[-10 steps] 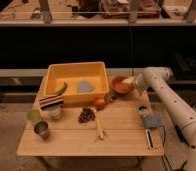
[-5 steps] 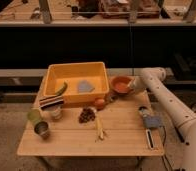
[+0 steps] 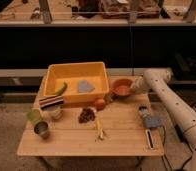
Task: Stack bowls into tray
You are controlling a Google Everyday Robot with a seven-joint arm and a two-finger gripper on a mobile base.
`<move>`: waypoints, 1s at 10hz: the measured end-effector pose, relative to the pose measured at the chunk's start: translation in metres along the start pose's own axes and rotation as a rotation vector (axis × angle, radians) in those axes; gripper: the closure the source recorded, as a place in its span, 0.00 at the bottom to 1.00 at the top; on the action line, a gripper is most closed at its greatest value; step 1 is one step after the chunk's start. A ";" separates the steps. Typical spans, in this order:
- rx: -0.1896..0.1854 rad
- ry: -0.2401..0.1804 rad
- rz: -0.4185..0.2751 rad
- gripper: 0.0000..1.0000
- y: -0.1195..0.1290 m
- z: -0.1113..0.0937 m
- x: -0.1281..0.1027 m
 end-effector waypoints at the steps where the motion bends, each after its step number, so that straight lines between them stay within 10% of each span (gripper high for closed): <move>1: 0.014 0.005 0.007 1.00 0.001 -0.008 0.001; 10: 0.138 0.039 0.026 1.00 -0.015 -0.074 0.007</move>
